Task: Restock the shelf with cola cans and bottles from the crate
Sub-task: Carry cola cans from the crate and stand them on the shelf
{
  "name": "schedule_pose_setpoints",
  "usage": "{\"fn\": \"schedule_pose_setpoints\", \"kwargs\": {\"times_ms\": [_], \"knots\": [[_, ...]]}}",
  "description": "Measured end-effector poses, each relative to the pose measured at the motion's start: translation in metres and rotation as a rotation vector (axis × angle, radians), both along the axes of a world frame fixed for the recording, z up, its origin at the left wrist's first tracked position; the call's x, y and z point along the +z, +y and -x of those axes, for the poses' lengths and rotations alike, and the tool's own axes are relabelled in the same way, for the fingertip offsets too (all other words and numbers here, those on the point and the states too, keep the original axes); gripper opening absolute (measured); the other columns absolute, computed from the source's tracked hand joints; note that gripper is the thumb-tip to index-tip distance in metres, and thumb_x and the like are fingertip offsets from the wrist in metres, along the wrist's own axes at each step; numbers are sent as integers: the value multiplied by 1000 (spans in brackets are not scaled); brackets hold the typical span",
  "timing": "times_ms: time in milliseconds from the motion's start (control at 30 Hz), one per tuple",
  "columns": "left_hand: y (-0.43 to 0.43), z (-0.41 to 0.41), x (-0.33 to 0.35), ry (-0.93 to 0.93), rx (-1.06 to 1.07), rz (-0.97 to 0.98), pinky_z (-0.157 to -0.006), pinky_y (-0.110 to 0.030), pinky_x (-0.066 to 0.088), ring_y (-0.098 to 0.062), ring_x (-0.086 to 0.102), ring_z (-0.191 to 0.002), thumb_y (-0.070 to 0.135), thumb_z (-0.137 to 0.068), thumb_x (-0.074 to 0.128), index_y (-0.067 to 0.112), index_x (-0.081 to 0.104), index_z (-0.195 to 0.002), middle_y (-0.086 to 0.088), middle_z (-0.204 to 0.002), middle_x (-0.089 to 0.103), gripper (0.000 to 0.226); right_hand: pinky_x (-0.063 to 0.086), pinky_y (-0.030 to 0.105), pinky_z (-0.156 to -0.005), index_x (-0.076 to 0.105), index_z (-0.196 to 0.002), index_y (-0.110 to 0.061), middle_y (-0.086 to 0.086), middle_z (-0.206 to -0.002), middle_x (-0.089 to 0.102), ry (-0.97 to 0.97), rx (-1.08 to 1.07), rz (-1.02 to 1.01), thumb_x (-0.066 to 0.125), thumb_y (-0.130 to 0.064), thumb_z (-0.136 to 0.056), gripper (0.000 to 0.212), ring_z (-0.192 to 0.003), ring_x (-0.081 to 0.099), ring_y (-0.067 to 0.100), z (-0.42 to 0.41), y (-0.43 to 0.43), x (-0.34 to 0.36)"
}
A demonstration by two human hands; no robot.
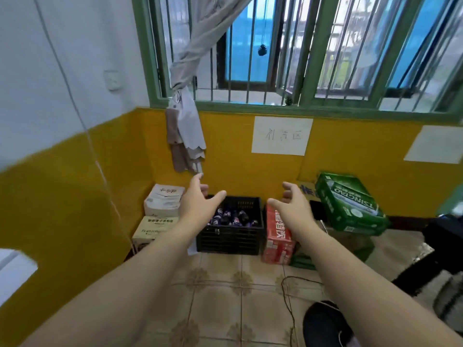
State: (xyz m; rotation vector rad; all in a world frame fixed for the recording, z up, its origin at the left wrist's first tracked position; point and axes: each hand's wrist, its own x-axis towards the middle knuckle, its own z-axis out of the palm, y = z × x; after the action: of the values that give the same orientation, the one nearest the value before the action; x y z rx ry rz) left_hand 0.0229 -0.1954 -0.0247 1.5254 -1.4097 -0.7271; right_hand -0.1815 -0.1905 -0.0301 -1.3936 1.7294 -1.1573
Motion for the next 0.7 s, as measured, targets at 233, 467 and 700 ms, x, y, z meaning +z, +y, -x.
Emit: {"fn": "schedule_pose_setpoints", "kwargs": {"times_ms": [233,467,700], "knots": [[-127,17,-33,-22,-4,-55,-94,-34,42,-21,49,-121,34,-86,66,17,32,-142,-6,-132,50,67,49,40,-89,37,-138,-24,5,-138,42,4,3,-38,62,-29,-88,56,-113,52,23,20,-135,-33],[-254,33,-31,-99,24,-84,-92,-33,45,-15,52,-106,35,-86,64,16,49,-129,-2,-120,57,49,41,33,-86,39,-137,-22,5,-137,44,45,122,-76,62,-27,-89,54,-114,47,20,27,-283,-34],[-345,14,-63,-109,106,-160,-87,-26,41,-16,53,-111,35,-85,65,16,53,-126,-3,-123,58,46,44,33,-87,43,-136,-21,6,-137,45,36,218,-179,63,-28,-88,52,-118,49,22,4,-392,-69]]}}
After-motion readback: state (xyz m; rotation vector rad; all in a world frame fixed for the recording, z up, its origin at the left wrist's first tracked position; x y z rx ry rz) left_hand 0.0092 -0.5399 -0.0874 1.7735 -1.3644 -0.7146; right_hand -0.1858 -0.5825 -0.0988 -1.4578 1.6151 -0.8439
